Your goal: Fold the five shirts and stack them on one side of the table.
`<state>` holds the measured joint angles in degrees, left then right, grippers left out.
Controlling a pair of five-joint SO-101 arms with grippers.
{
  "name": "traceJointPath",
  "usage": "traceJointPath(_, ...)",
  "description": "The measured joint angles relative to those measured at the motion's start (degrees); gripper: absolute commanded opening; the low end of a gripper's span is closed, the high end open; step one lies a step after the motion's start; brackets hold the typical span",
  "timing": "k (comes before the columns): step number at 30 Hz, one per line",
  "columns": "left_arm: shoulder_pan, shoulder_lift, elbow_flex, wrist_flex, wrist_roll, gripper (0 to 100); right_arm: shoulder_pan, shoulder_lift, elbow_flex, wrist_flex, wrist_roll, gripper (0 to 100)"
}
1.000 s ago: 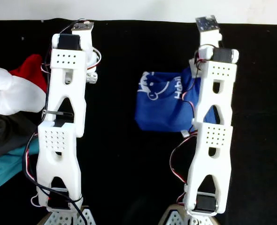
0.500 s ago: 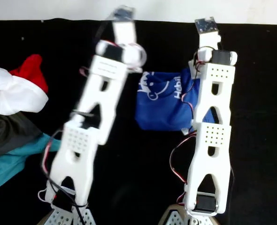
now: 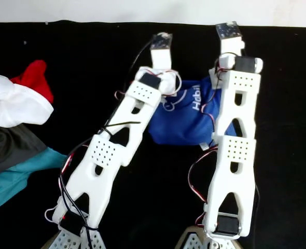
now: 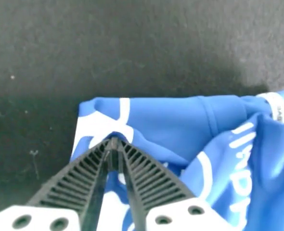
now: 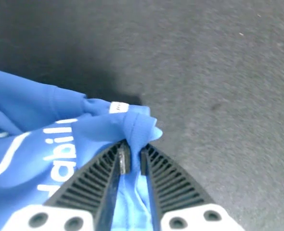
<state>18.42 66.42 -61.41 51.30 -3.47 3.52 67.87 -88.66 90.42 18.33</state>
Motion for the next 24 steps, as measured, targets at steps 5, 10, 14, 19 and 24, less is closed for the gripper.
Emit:
traceJointPath(5, -1.32, 1.23, -0.09, -1.32, -6.33, 1, 1.93, 0.00, 0.00, 0.00, 0.00, 0.5)
traceJointPath(10, -3.16, 1.41, -0.09, -1.32, -8.18, 1, 2.55, 0.00, 0.00, 0.00, 0.00, 0.5)
traceJointPath(14, -5.80, 1.41, -0.09, -1.41, -8.35, 1, 2.55, 0.00, 0.00, -2.64, 0.00, 0.5)
traceJointPath(19, -8.00, 1.41, -0.09, -1.41, -8.35, 1, 1.76, 0.00, 0.00, -4.31, 0.00, 0.5)
traceJointPath(24, -8.97, 1.67, -3.87, -0.26, -8.35, 1, 0.26, 0.53, 0.00, -6.95, 0.00, 0.5)
